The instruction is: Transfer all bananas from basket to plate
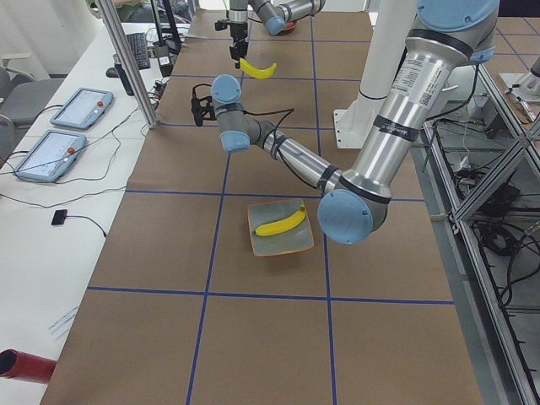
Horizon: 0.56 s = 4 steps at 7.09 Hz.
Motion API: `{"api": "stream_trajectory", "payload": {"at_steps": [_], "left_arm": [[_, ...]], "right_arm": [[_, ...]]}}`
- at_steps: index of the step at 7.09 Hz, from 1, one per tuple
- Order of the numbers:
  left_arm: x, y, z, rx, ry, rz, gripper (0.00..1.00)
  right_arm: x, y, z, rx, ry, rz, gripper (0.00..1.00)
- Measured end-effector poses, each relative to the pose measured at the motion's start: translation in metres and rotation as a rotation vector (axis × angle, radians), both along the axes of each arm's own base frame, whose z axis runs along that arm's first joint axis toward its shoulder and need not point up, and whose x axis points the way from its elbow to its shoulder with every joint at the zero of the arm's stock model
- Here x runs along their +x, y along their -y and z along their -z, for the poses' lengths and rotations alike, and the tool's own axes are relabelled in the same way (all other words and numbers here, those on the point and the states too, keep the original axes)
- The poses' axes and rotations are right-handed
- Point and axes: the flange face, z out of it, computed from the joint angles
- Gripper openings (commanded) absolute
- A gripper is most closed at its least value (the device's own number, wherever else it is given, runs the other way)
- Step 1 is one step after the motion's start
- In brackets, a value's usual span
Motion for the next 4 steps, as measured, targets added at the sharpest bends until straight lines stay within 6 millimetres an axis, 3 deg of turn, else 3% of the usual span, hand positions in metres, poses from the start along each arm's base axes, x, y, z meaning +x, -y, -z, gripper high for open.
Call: {"api": "stream_trajectory", "payload": {"at_steps": [2,4], "left_arm": [[0.036,-0.027,0.041,-0.016,-0.069,-0.011,1.0],[0.057,-0.049,0.064,0.009,-0.115,-0.055,1.0]], "right_arm": [[-0.025,-0.022,0.025,-0.007,0.023,-0.016,0.0],[-0.043,-0.037,0.036,0.019,0.058,0.001,0.0]]}}
